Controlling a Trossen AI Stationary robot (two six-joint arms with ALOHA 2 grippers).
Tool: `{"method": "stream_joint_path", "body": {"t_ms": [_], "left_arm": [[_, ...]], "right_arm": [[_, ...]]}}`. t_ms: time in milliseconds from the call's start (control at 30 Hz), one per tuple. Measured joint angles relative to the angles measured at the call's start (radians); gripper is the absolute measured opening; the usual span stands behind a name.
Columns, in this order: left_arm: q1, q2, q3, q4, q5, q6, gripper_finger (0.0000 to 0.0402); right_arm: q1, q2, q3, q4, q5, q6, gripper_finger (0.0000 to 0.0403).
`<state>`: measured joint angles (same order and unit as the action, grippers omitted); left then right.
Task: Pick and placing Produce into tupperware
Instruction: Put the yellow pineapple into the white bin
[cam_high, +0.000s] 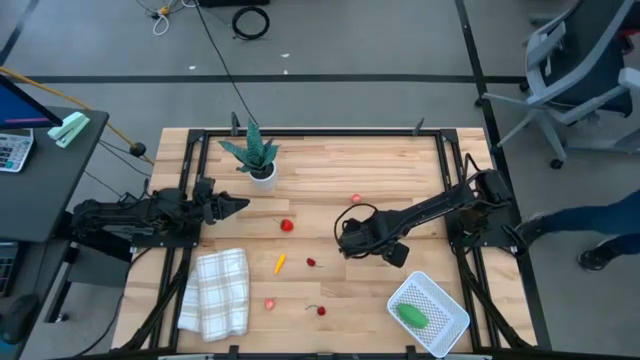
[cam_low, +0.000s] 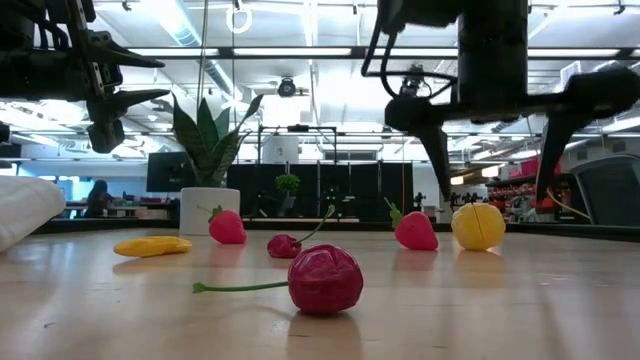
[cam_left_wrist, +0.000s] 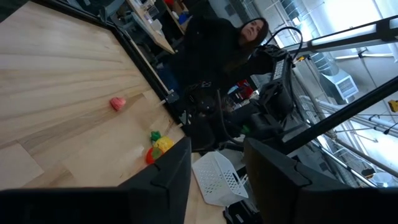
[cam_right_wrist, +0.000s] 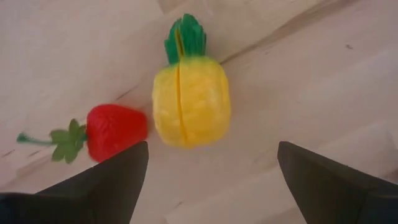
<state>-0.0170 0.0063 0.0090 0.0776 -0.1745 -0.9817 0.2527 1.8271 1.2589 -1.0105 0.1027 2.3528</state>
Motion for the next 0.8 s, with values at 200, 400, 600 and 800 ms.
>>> {"method": "stream_joint_path", "body": {"t_ms": [200,400,600,800], "left_arm": [[0.000,0.000,0.000,0.000,0.000,0.000,0.0154],[0.000,0.000,0.000,0.000,0.000,0.000,0.0149],[0.000,0.000,0.000,0.000,0.000,0.000,0.0155],[0.000,0.000,0.000,0.000,0.000,0.000,0.0157]], "right_arm": [[-0.003,0.000,-0.038,0.045,0.078,-0.034,0.0366],[-0.034,0.000,-0.040,0.048,0.081,-0.150,0.0366],[-0.060,0.000,-0.058,0.069,0.066,-0.201,0.0366],[-0.063,0.000,-0.096,0.128,0.038,-0.208,0.0366]]}}
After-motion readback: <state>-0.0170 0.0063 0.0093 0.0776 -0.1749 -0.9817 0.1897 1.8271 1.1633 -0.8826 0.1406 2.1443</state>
